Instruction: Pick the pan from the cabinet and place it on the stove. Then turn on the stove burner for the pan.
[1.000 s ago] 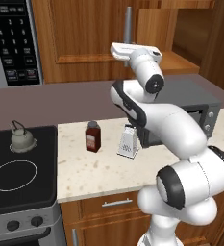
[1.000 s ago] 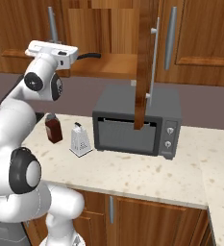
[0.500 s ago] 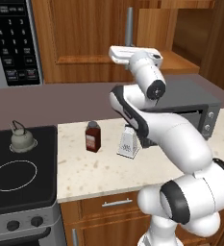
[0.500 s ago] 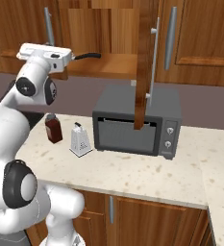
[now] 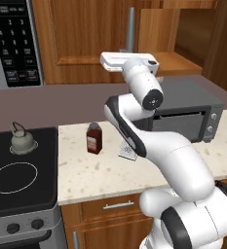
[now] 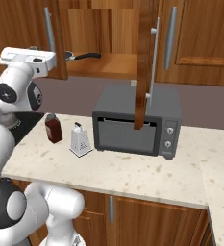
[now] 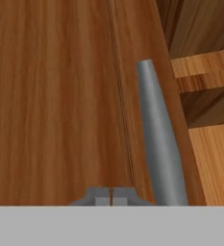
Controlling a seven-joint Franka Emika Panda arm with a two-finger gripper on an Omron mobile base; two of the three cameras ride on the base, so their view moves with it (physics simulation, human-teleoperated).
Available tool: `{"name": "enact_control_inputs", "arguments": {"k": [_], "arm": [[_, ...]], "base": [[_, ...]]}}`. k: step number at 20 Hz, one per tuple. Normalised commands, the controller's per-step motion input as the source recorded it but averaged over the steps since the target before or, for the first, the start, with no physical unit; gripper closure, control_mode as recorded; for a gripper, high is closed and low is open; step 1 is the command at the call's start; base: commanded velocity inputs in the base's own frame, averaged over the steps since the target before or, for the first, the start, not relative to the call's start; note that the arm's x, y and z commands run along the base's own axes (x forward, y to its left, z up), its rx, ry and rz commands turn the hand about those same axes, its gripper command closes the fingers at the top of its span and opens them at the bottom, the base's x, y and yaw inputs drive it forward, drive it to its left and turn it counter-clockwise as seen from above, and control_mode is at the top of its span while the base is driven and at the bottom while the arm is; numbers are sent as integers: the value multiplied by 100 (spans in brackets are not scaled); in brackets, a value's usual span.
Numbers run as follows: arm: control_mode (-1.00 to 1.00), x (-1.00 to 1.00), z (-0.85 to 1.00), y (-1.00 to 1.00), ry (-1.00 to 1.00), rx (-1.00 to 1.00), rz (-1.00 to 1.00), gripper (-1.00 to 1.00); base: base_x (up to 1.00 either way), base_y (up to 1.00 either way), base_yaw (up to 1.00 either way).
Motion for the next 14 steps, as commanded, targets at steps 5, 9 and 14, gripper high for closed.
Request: {"name": "enact_control_inputs", "arguments": {"k": [5, 9, 14], "arm": [[-100, -39, 0, 21, 0, 0, 2, 100], [-100, -43, -1, -27, 0, 5, 0, -100], [-100, -35, 0, -31, 0, 11, -1, -100]], "base": [[0, 0, 0], [0, 0, 0], [0, 0, 0]]}}
